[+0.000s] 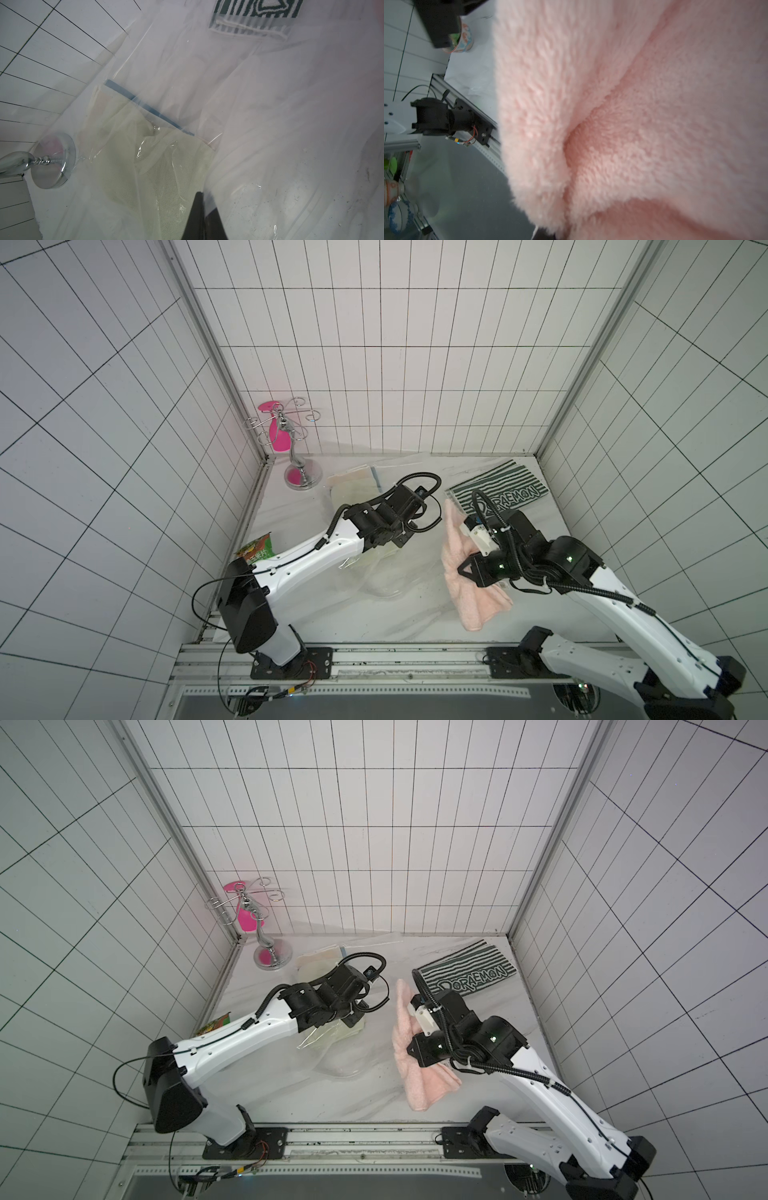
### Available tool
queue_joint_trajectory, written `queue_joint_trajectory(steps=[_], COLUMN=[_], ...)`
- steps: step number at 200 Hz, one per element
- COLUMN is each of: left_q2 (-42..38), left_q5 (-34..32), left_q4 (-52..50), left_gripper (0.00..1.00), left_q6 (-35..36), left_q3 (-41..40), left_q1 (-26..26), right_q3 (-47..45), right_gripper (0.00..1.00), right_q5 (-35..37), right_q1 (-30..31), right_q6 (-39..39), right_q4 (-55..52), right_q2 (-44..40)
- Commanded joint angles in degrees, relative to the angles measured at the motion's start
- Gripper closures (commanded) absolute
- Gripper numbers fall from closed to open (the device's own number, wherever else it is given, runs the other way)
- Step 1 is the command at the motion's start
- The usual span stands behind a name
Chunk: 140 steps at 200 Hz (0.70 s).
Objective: Place the folded towel into the vacuum bag
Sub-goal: Place the towel in the vacuum bag.
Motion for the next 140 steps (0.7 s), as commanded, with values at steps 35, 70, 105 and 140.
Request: queue_joint_trajectory(steps=[35,70,105,140], left_q2=[0.1,-1.9,-4.4,-6.5], left_q5=[6.1,8.2,9.8,12.5], left_q4=[0.1,0.5,1.5,5.1], left_gripper=[1.0,1.0,1.0,1.0], left_q6=[-1.7,-1.3,-2.0,-2.7], left_q3=[4.5,5.0,4.4,2.4], left_q1=[3.8,5.6,5.6,4.8], right_q3=[4.2,-3.3,-10.7,-11.8], right_gripper=[1.0,1.0,1.0,1.0], right_q5=[2.8,-5.0,-15.5,-13.1], right_q1=[16.1,10.8,-1.2,-5.7], right_q6=[-7.4,-7.7,1.2,5.8], right_q4=[7.9,18.5,27.8,25.7], right_q2=[10.0,16.7,19.4,23.3])
